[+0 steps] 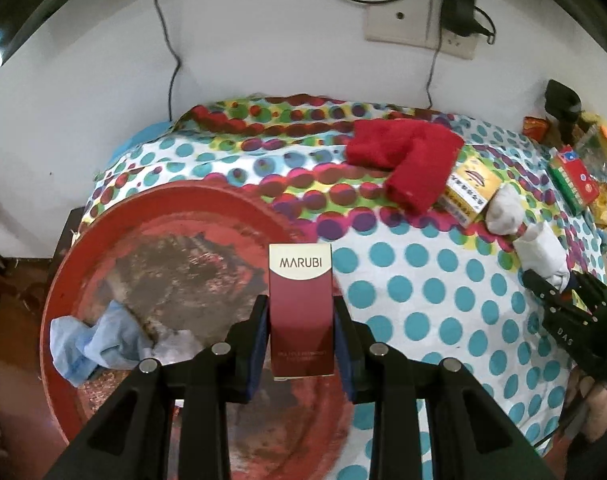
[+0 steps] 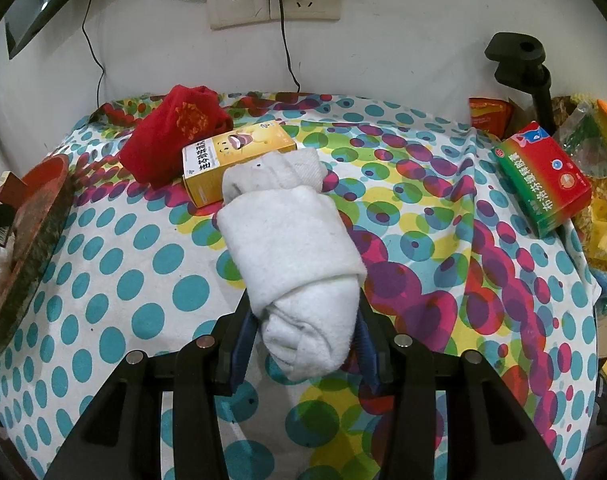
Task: Organize objects
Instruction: 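Carry the MARUBI box over the red tray with the left tool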
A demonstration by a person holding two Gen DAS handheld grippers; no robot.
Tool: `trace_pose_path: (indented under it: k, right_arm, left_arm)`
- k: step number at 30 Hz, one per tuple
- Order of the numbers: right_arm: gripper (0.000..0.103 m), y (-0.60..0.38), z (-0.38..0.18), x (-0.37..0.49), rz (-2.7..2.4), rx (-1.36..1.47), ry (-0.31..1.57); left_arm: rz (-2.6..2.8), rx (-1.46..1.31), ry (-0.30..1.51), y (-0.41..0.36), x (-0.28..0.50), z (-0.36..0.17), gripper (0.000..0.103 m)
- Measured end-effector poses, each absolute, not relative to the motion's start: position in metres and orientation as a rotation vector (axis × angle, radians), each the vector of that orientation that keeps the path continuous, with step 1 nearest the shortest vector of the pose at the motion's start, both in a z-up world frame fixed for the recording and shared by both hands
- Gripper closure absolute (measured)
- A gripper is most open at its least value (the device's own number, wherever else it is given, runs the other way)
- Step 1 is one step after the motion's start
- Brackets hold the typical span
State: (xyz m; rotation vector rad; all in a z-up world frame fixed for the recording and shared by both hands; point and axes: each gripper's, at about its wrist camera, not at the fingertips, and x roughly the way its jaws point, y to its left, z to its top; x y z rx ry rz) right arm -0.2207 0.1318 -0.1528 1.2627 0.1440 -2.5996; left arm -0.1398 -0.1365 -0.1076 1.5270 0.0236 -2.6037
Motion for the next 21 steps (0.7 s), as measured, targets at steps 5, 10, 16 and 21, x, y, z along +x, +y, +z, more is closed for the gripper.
trace_pose_path:
  k: [5,10,16,21]
  right_arm:
    - [0.060,0.132,-0.153,-0.221,-2.600,1.263,0.144]
    - [0.060,0.131,-0.153,-0.221,-2.602,1.264,0.153]
    - [0.060,0.131,-0.153,-0.221,-2.604,1.264,0.156]
    - [0.060,0.131,-0.153,-0.221,-2.604,1.264,0.156]
  left_arm:
    - [-2.582,1.530,0.063,-0.158,-0.137,-0.110,0.073]
    - [-2.552,1.533,0.069,-0.181,-0.138,-0.111,0.073]
    - [-2.502,1.538,0.100,-0.214,-0.141,-0.113,0.073]
    - [-2.478,1.555,0.108,-0.237,-0.146,-0.116,0.073]
